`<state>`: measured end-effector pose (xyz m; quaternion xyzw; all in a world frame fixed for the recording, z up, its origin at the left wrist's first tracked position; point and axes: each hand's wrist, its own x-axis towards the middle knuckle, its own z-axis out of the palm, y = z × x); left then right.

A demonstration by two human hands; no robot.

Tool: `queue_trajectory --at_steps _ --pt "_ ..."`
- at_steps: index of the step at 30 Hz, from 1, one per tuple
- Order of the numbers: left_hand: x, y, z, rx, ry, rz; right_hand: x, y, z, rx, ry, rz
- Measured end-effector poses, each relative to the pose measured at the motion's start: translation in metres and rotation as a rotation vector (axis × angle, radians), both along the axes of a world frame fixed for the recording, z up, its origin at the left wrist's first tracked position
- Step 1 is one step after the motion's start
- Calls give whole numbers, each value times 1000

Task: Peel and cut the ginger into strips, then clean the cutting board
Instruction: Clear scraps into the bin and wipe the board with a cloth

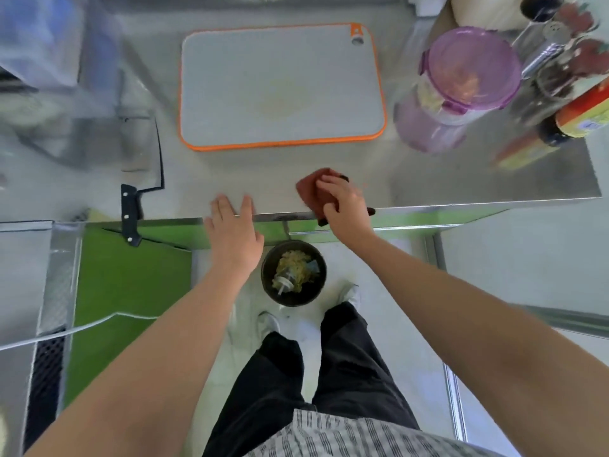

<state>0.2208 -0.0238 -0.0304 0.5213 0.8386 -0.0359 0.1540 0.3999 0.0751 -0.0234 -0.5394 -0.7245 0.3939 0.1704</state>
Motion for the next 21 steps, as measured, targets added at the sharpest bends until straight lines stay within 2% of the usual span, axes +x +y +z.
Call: queue_trajectory --at_steps 2,3,5,7,9,11,12,14,16,19,21 --pt "-9 -7 -2 -2 -2 -5 -12 -21 7 -93 37 190" --pt "-14 -10 -2 3 -7 -30 -16 -23 12 -121 65 197" --pt "-23 -14 -2 34 -26 -79 -22 -8 8 -73 116 48" --pt "-31 -17 -1 61 -39 -92 -29 2 2 19 67 -36" --pt "-36 -19 0 92 -46 -92 -37 -4 1 -21 2 76" --pt "-38 -20 0 100 -52 -79 -45 -14 12 -143 22 229" --pt "-40 -21 0 93 -61 -60 -49 -14 15 -152 47 226" --pt "-44 -22 2 78 -83 -24 -55 -3 14 -18 75 100" --pt "-46 -24 3 61 -102 -8 -61 -1 11 42 0 72" --pt "-49 -25 5 69 -138 0 -65 -16 15 -161 -27 332" --pt "-53 -25 7 73 -167 2 -72 -9 20 -193 78 245"
